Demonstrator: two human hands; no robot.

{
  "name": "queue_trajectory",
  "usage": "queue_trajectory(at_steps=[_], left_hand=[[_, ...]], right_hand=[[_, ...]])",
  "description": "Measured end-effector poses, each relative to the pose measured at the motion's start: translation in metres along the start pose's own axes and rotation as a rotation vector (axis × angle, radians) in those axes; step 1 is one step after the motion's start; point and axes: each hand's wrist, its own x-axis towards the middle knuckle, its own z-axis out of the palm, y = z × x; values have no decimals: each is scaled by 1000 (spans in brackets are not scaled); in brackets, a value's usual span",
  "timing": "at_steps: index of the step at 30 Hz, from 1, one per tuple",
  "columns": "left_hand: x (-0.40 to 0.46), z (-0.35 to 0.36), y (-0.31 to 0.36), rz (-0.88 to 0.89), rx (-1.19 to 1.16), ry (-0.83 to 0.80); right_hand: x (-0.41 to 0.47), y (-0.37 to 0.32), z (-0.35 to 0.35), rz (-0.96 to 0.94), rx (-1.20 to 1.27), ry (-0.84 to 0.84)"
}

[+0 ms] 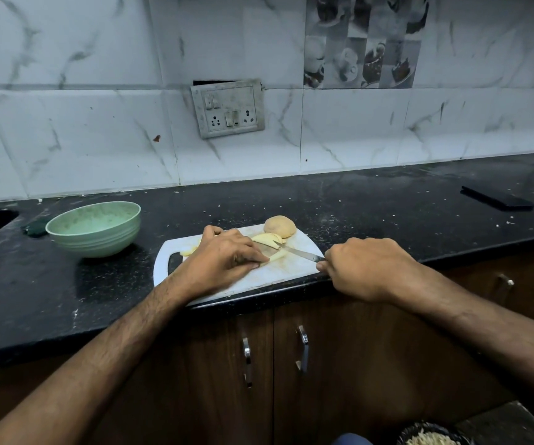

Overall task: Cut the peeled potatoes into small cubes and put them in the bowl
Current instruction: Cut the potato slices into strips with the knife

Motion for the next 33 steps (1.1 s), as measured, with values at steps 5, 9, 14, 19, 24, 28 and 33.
queue_trajectory(at_steps=[5,9,14,19,24,28,33], left_hand=[[0,0,0,-2,-20,-4],[0,0,0,0,-21,3],[-1,-2,0,-28,-4,39],[-2,-2,-1,-49,3,43],[-1,-2,-1,-48,3,34],[0,-3,0,-53,-5,34],[-2,-7,2,-90,16,84]], right_hand=[[8,-9,5,-9,68,-119],[7,-13,5,-6,42,-141],[0,-19,11,-76,-150,17],[1,-8,-3,-26,27,-2],[4,-21,4,-28,59,-102],[0,-32,11,-51,-4,-55],[-2,-21,9,-65,-23,-2]])
